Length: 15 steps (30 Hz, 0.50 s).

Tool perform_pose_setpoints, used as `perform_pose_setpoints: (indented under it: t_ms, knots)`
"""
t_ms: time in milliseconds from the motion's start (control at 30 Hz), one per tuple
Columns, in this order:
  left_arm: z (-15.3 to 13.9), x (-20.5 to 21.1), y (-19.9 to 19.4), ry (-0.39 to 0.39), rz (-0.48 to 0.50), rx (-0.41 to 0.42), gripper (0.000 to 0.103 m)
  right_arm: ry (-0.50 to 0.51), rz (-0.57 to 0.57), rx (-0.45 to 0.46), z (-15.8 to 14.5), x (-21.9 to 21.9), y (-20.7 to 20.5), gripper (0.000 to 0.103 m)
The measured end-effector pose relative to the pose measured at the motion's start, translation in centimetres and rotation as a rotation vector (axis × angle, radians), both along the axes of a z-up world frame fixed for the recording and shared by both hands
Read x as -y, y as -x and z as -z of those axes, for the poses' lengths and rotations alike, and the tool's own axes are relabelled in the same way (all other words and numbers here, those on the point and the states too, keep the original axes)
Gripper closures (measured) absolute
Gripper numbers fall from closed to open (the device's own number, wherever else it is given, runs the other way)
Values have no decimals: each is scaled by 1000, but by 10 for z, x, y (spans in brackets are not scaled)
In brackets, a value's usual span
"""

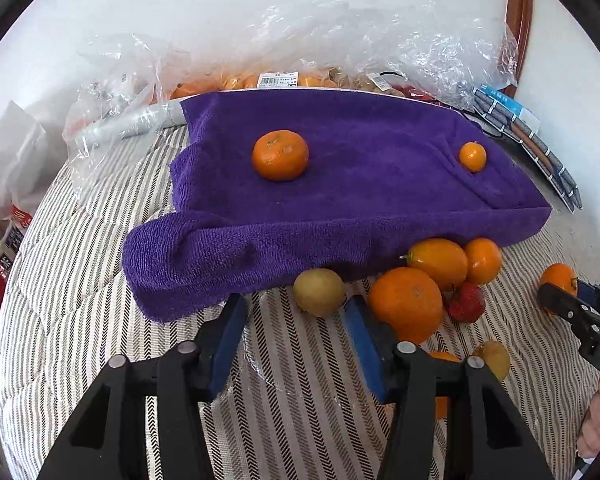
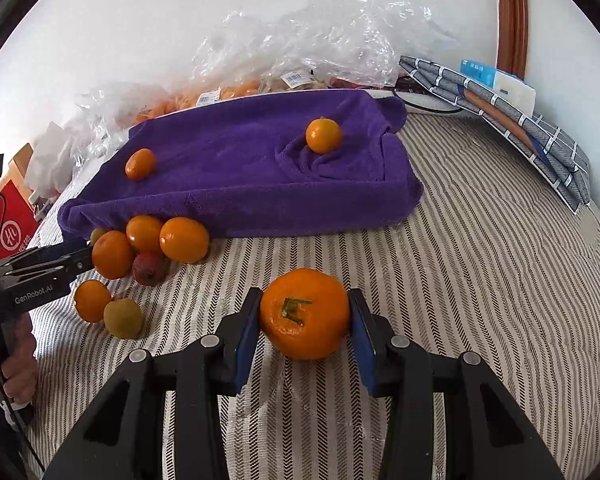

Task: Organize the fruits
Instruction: 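Grasp the small brown kiwi with the left gripper while the right holds its orange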

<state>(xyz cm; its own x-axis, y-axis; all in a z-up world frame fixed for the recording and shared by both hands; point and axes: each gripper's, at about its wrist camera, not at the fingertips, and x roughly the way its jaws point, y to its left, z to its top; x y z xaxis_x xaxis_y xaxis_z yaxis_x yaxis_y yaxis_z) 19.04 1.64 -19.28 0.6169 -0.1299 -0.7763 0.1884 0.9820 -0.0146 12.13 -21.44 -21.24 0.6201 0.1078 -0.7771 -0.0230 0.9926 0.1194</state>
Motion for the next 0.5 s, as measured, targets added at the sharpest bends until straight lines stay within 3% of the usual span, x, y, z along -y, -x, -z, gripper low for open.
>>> perform_pose_setpoints:
  t_ms: [100,300,500]
  knots:
    - [-1,-3,-1,22,-5,4,81,13,3,3,0,-1,1,61]
    - [-1,-12,-1,141,30,0,80,-5,17,9,-1,0,3,61]
    - [-9,-23,7,209,3,64,80,-13,43,29,-4,2,5,61]
